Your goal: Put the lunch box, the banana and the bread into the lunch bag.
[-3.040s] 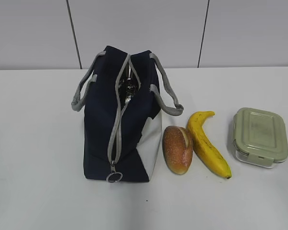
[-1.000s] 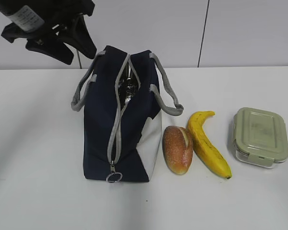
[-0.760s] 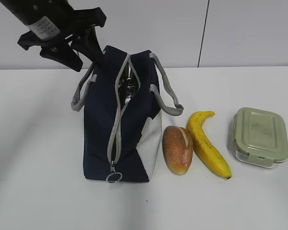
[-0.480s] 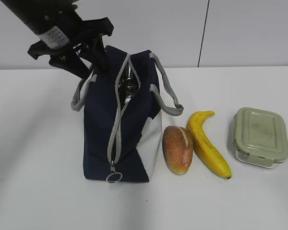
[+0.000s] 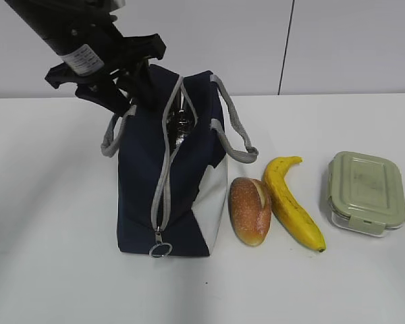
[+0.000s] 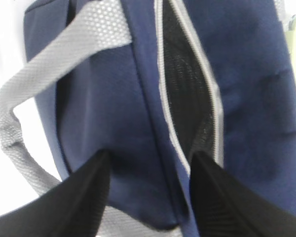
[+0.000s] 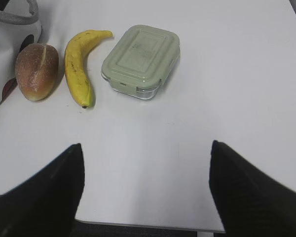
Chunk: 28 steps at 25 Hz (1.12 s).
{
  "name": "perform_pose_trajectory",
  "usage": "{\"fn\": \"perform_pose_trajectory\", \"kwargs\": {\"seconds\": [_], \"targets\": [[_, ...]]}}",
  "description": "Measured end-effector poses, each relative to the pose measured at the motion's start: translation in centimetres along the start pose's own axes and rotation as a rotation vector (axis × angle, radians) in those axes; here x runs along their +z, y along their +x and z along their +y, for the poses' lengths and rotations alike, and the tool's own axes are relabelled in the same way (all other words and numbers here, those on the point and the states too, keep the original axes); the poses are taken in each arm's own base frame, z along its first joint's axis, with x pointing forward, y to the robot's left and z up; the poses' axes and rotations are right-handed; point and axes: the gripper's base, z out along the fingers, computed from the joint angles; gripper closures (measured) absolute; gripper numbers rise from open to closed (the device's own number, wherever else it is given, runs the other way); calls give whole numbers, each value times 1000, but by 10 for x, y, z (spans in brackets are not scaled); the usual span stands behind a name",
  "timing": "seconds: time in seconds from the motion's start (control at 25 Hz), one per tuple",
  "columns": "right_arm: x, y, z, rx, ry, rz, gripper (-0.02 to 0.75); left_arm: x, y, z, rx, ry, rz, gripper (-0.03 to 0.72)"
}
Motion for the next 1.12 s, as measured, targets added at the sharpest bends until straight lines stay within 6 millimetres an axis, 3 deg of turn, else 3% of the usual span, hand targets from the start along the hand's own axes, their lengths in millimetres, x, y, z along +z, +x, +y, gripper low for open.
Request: {"fn": "perform_pose_trajectory", "kwargs": {"seconds": [0.08, 0.24, 0.32, 1.12], "targets": [[0, 0, 0, 0, 0, 0, 155, 0, 0, 2, 10, -21, 0, 380], [0, 0, 0, 0, 0, 0, 155, 0, 0, 3, 17, -34, -1, 612], [0, 0, 0, 0, 0, 0, 155, 0, 0, 3, 18, -35, -1, 678], [2, -2, 0, -2, 2, 20, 155, 0, 0, 3, 18, -35, -1, 687]]}}
